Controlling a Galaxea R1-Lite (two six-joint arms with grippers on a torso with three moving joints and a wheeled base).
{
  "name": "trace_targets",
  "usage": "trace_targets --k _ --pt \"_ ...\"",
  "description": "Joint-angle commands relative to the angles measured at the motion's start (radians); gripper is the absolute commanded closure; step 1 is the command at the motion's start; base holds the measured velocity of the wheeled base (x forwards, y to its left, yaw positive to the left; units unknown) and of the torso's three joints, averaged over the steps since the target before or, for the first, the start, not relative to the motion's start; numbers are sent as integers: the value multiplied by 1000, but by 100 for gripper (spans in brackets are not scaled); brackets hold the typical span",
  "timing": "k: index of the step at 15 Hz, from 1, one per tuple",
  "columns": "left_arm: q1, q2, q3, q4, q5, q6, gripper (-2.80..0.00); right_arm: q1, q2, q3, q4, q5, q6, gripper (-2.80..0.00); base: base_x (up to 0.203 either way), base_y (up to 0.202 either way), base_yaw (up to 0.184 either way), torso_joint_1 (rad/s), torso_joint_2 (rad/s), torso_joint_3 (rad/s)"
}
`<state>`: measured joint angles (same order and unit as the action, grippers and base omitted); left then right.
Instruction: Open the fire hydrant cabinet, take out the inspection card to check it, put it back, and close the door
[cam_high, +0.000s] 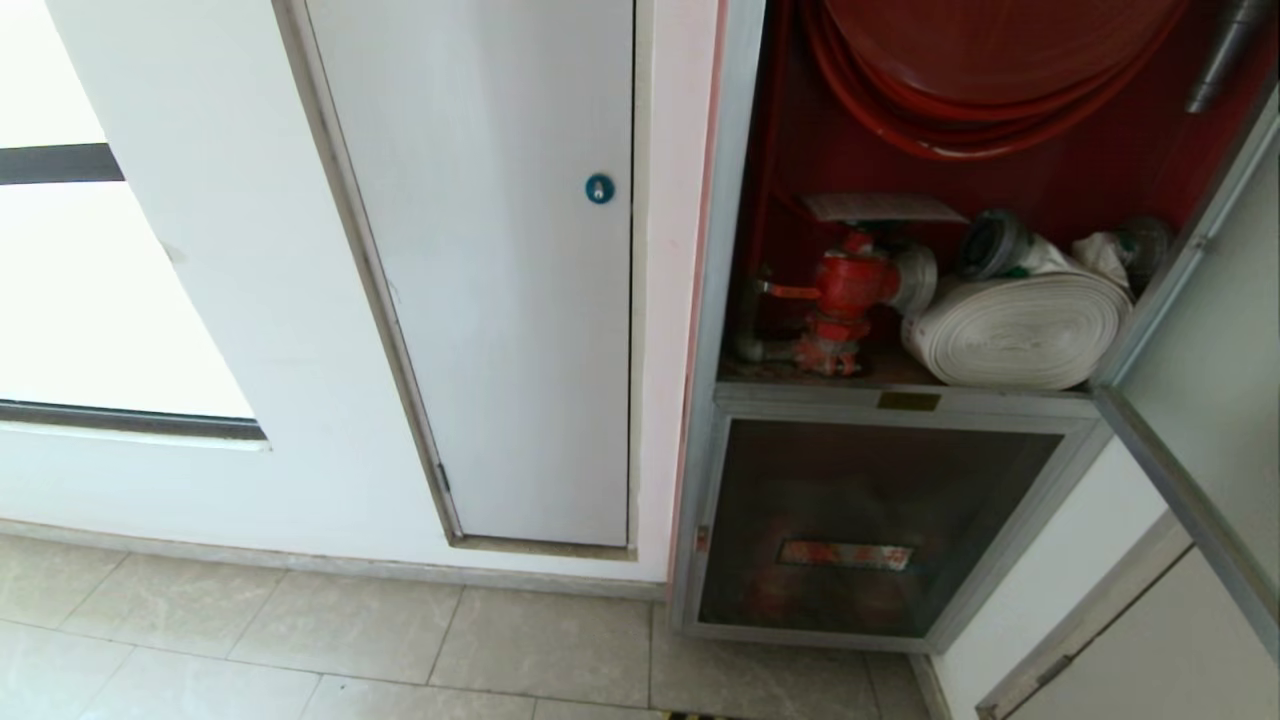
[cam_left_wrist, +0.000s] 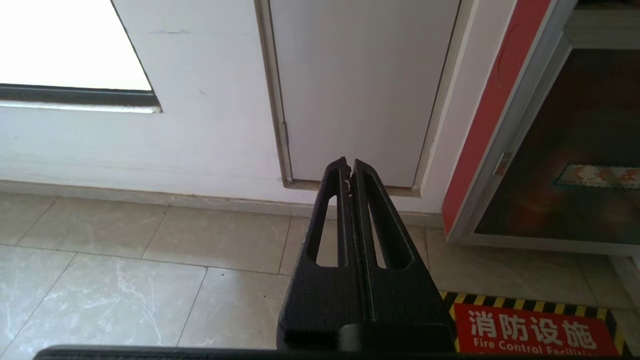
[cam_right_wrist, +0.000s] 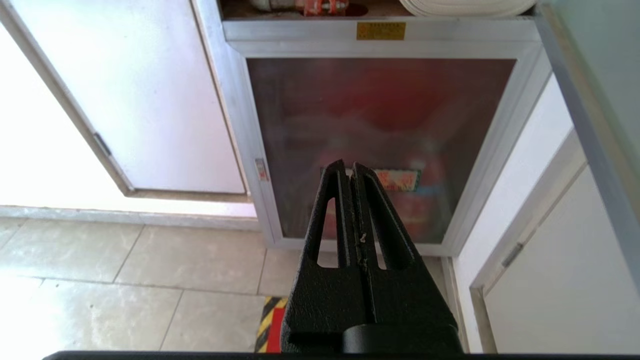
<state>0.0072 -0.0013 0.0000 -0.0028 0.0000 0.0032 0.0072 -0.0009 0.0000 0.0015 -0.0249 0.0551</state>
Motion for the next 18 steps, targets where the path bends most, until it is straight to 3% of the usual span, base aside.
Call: trace_targets --k 1,6,16,18 --pt "2 1 2 0 -1 0 0 0 -1 0 0 0 0 0 -195 0 3 0 0 2" --pt "0 1 2 1 0 -2 0 0 -1 0 0 0 0 0 -158 0 1 0 -2 5" --pt "0 1 2 1 0 -2 0 0 -1 -1 0 -19 -4 0 0 0 0 0 0 0" --pt "0 1 2 1 0 -2 0 0 3 -56 16 -28 -5 0 0 0 0 0 0 0"
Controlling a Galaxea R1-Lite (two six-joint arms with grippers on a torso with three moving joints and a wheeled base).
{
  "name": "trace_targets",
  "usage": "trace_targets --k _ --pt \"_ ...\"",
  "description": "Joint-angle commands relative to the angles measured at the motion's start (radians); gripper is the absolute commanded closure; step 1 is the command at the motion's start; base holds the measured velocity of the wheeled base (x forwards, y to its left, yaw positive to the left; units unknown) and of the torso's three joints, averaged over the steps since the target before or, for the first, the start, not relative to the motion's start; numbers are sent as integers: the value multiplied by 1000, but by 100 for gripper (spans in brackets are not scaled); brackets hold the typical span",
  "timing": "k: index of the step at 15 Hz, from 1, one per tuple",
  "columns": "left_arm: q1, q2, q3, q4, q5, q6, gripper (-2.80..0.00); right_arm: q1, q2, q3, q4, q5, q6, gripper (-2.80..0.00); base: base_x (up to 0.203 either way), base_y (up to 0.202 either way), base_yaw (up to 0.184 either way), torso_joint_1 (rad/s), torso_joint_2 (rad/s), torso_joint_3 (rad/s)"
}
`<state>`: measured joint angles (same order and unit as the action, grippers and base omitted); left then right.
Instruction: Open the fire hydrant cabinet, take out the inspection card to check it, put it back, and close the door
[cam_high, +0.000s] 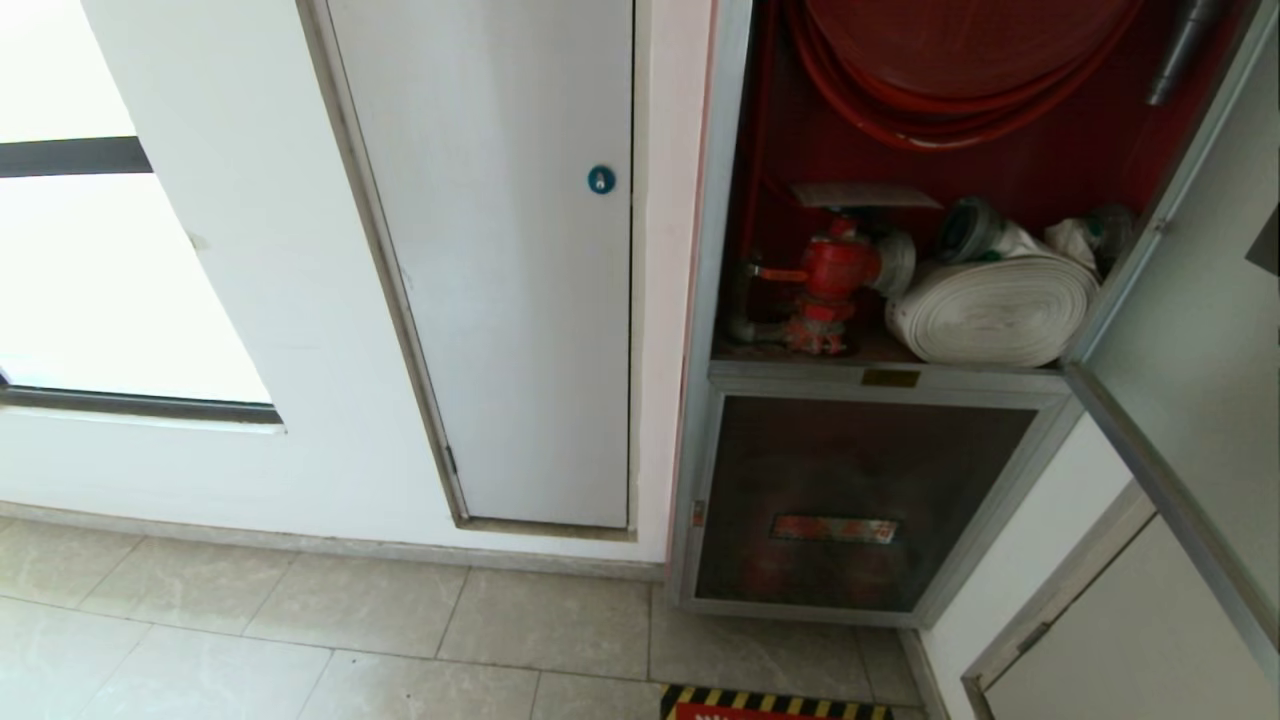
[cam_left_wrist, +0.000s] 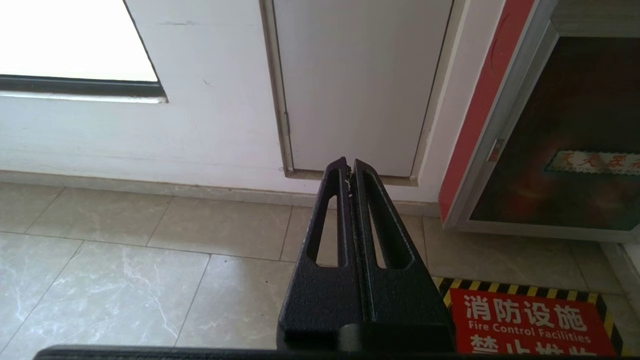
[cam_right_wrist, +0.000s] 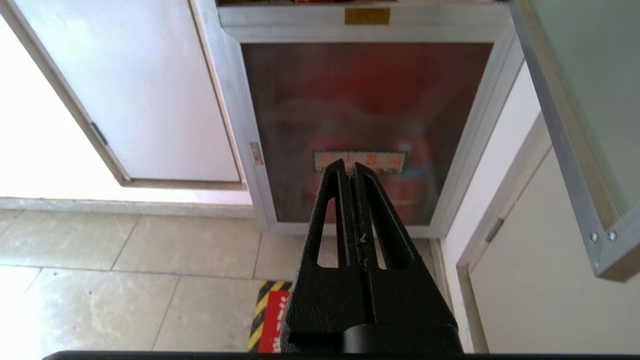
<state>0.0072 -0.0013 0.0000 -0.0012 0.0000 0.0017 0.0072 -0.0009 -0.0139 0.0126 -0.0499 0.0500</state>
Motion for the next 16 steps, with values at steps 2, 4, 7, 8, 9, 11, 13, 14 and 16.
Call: trace_targets --k 2,4,7,8,9,11,13,14,16 --pt "0 1 2 -1 0 0 0 0 46 -157 47 -21 1 0 0 0 0 0 0 0" --pt "0 1 2 0 0 0 0 0 149 -248 72 -54 1 0 0 0 0 0 0 0" --pt "0 1 2 0 0 0 0 1 304 -399 78 -170 2 0 0 0 0 0 0 0" --pt "1 1 2 0 0 0 0 1 358 -435 78 -231 2 0 0 0 0 0 0 0" --pt "0 1 2 -1 0 0 0 1 412 -470 75 -314 1 0 0 0 0 0 0 0" --pt "0 1 2 0 0 0 0 0 501 -504 10 -497 1 0 0 0 0 0 0 0" --pt "0 1 2 0 0 0 0 0 580 -510 -120 -659 1 0 0 0 0 0 0 0" --pt "0 1 2 0 0 0 0 0 611 -512 -163 -724 1 0 0 0 0 0 0 0" --pt "0 1 2 0 0 0 0 0 651 -531 -193 -827 -1 0 0 0 0 0 0 0"
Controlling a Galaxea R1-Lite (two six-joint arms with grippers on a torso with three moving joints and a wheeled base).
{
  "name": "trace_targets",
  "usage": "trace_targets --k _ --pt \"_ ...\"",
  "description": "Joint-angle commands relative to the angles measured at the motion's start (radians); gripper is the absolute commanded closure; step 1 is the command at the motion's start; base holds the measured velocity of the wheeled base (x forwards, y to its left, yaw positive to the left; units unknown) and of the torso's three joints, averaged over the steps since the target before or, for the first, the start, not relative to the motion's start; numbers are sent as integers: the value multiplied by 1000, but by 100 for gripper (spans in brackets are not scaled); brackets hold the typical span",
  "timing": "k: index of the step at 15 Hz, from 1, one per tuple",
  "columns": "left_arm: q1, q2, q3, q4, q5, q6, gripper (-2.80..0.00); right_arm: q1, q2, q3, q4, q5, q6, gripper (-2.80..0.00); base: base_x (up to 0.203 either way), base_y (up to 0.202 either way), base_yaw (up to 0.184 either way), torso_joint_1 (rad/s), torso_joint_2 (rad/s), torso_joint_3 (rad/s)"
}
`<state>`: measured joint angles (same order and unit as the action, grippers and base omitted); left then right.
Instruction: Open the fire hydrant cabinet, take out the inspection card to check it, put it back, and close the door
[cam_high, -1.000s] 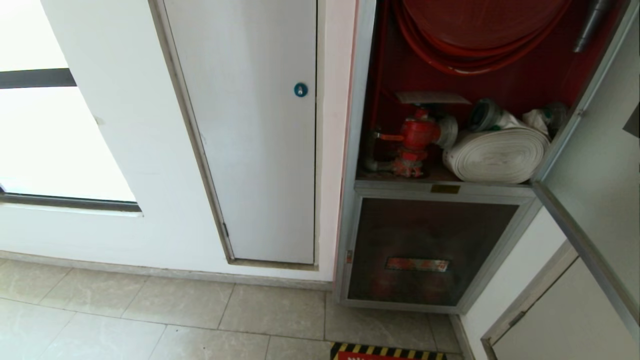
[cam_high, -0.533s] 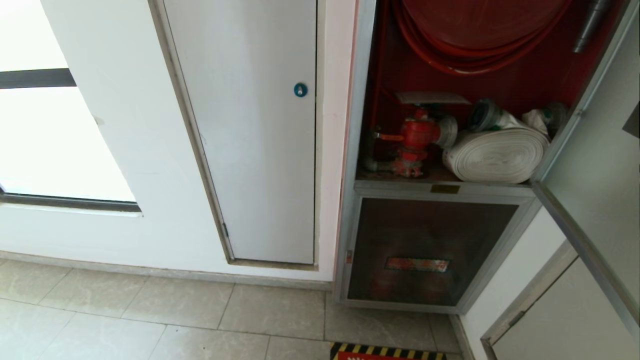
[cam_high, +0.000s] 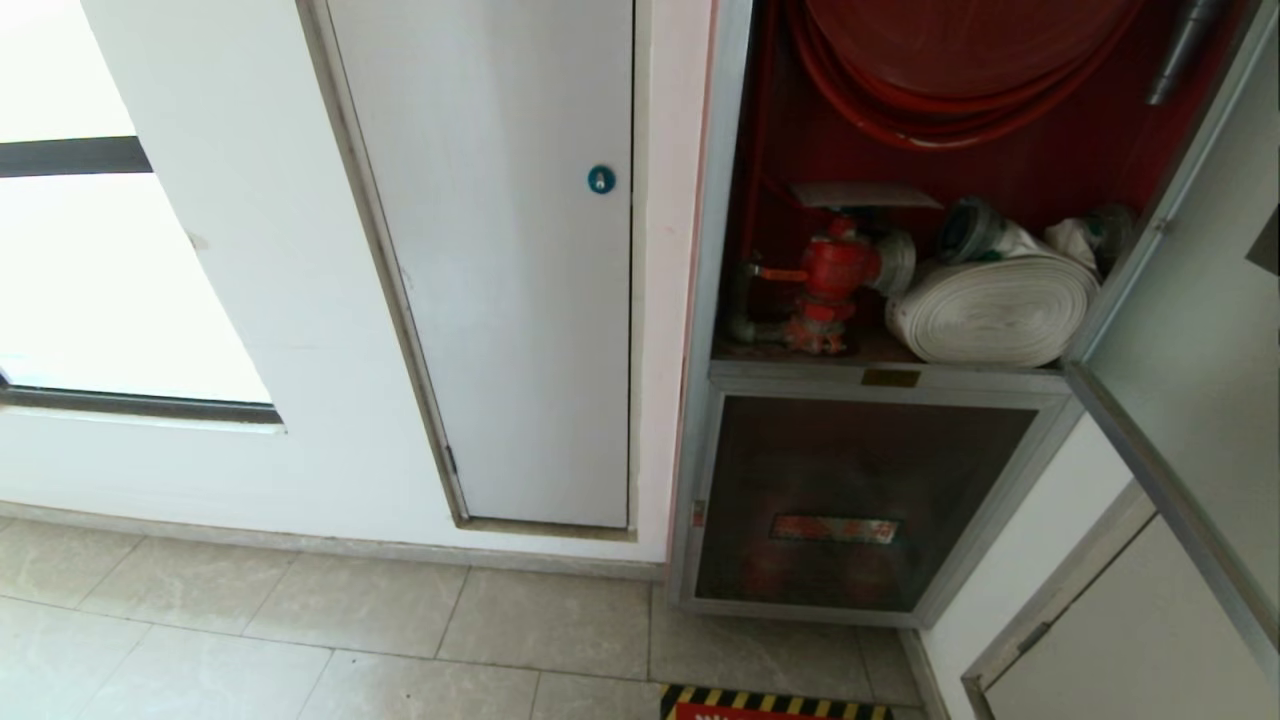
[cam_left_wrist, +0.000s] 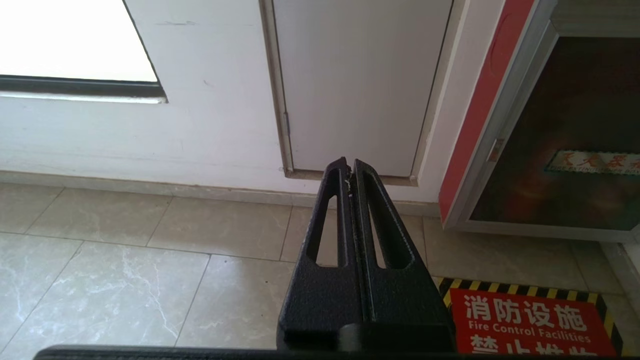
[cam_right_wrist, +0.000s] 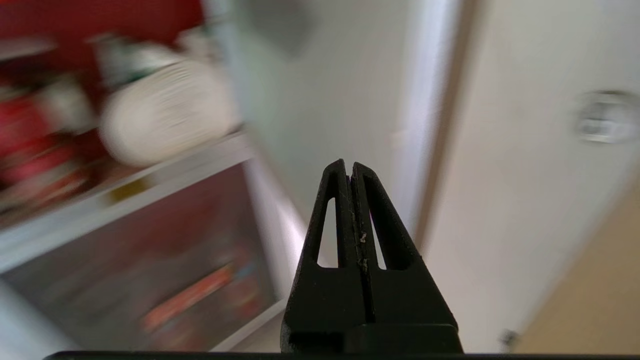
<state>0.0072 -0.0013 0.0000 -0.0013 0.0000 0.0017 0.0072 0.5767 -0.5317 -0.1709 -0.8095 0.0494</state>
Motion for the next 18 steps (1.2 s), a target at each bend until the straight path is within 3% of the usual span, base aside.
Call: trace_targets --k 1,5,7,12,18 --pt "0 1 2 -1 0 0 0 0 81 -27 -11 -121 0 0 0 0 0 0 0 0" --pt "0 1 2 0 0 0 0 0 84 -67 -12 -279 0 0 0 0 0 0 0 0" --pt "0 1 2 0 0 0 0 -14 95 -80 -25 -308 0 0 0 0 0 0 0 0" --pt "0 1 2 0 0 0 0 -205 124 -123 -42 -309 1 0 0 0 0 0 0 0" --pt "1 1 2 0 0 0 0 -371 257 -245 -47 -300 3 0 0 0 0 0 0 0"
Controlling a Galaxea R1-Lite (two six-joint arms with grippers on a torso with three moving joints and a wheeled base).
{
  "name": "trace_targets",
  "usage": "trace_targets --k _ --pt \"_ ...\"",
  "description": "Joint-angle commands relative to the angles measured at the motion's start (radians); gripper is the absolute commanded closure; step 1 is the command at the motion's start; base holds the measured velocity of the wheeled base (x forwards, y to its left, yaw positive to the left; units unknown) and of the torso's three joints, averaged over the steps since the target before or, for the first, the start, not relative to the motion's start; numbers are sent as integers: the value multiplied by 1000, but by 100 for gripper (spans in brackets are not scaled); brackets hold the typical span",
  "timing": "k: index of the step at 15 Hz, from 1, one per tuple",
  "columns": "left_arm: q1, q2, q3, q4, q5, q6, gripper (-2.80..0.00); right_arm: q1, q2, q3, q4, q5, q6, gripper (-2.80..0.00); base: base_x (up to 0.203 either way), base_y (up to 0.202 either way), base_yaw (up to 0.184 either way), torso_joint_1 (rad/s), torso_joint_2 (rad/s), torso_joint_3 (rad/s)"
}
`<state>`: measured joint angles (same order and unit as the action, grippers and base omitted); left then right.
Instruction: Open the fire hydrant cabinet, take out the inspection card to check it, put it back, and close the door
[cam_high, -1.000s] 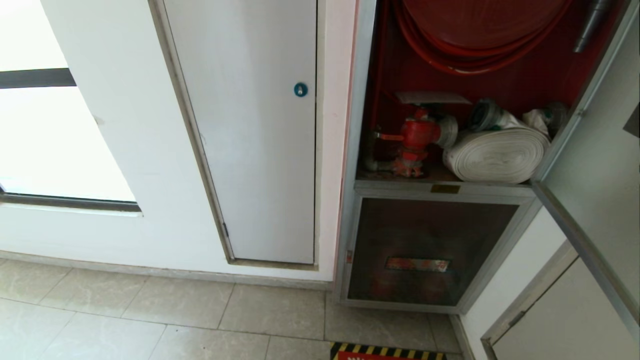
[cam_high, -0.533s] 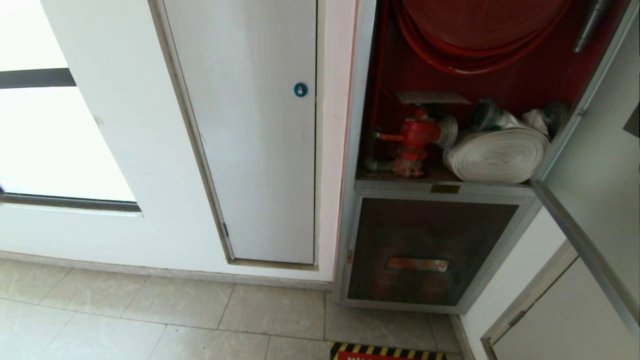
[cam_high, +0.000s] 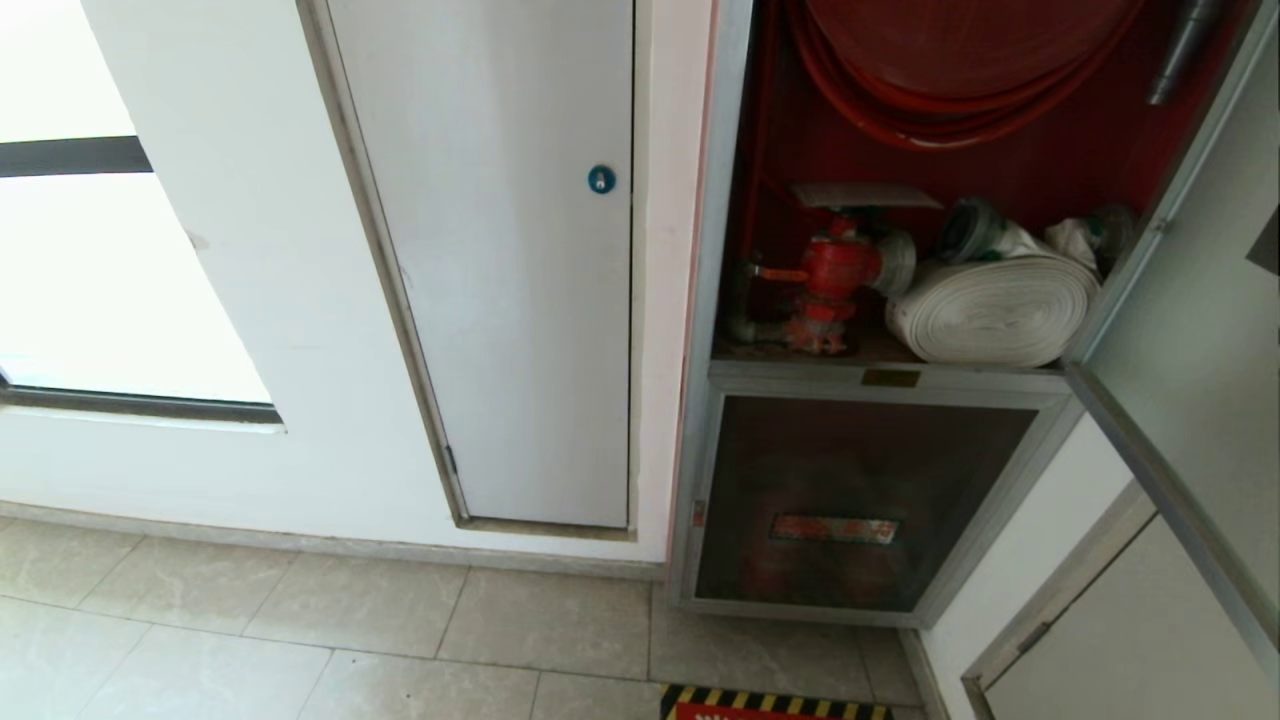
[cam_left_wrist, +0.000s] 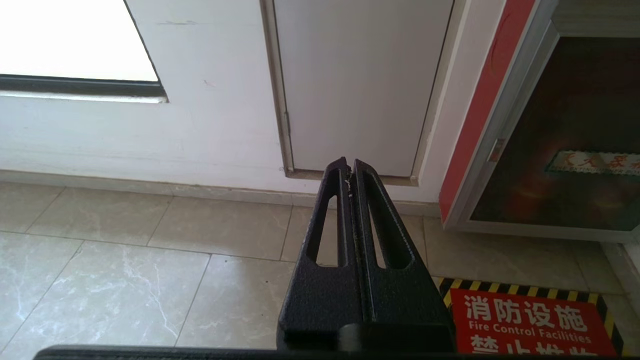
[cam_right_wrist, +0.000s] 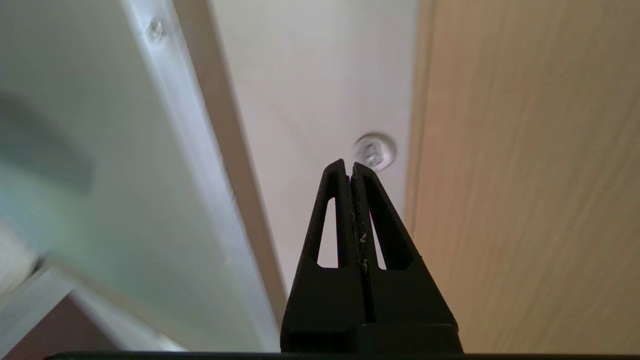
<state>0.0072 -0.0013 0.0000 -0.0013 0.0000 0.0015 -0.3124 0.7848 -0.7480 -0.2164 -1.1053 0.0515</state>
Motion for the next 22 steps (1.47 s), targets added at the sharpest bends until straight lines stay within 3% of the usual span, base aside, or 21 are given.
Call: trace_targets --k 1,10,15,22 --pt "0 1 2 0 0 0 0 -84 62 -55 -1 0 1 0 0 0 0 0 0 0" --pt "0 1 2 0 0 0 0 -136 215 -153 -22 53 8 0 0 0 0 0 0 0" --pt "2 1 2 0 0 0 0 -327 252 -181 -33 204 36 0 0 0 0 0 0 0" --pt "0 1 2 0 0 0 0 -337 257 -163 -28 343 67 0 0 0 0 0 0 0"
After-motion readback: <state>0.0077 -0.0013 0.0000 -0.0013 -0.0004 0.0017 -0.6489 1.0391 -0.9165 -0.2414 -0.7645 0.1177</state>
